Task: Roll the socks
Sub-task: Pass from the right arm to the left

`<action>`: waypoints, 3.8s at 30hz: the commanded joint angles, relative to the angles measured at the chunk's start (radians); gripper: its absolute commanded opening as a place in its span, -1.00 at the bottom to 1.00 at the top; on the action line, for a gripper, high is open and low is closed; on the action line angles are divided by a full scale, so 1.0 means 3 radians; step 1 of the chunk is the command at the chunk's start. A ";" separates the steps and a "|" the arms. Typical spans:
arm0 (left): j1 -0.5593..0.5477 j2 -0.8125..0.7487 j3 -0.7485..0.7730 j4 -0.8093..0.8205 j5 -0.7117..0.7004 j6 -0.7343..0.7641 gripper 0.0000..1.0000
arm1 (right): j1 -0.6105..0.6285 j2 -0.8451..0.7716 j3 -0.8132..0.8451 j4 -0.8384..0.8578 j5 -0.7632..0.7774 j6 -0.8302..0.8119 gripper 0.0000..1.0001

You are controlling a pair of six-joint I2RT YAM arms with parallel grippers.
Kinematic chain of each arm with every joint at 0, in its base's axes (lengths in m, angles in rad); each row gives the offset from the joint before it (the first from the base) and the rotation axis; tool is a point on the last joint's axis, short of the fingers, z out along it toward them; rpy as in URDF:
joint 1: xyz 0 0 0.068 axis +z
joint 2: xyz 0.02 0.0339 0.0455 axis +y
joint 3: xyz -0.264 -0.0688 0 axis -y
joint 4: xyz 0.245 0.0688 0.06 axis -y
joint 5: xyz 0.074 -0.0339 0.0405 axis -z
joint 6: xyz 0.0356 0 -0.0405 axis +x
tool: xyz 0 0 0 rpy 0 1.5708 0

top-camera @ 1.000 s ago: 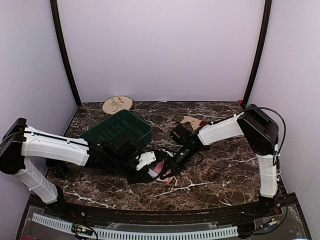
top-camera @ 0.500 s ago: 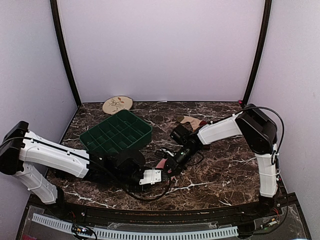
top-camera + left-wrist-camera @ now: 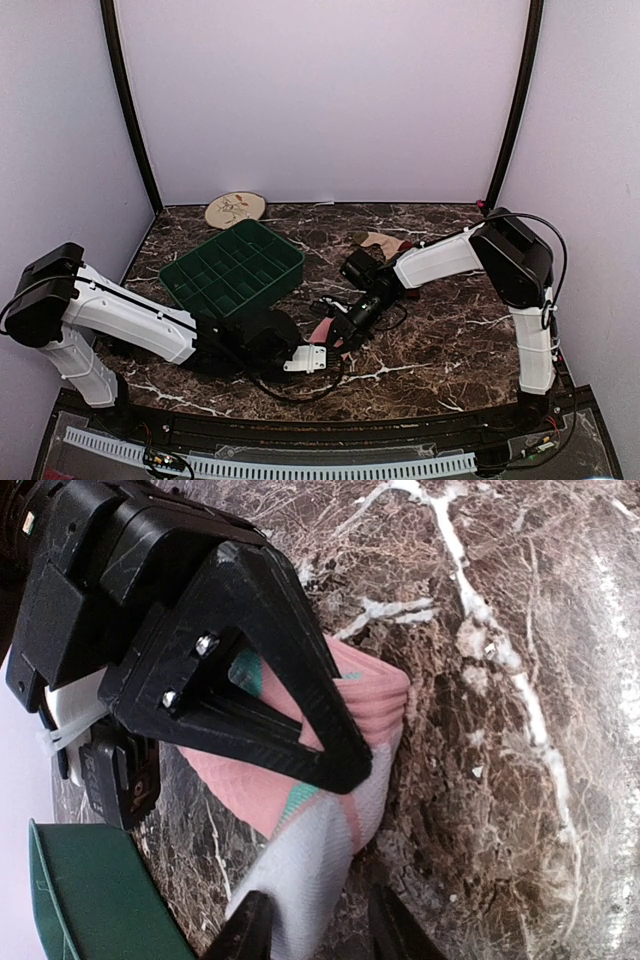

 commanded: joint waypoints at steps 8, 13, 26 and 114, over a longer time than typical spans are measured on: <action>-0.0015 0.0050 -0.0006 0.0087 -0.0006 0.0040 -0.27 | -0.0037 0.0045 0.0046 -0.0076 -0.0085 -0.0067 -1.00; -0.0012 0.0160 0.0063 0.0068 0.0020 0.0029 -0.27 | -0.0049 0.0047 0.0047 -0.0110 -0.0107 -0.0108 -1.00; -0.0012 0.0350 0.0164 0.0306 -0.0148 0.0096 -0.24 | -0.0062 0.0086 0.0099 -0.0263 -0.0151 -0.0224 -1.00; 0.0369 0.0858 0.1055 -0.1316 0.1656 -0.0320 -0.75 | -0.0289 -0.0897 -0.0544 -0.0065 0.1339 0.0171 -0.34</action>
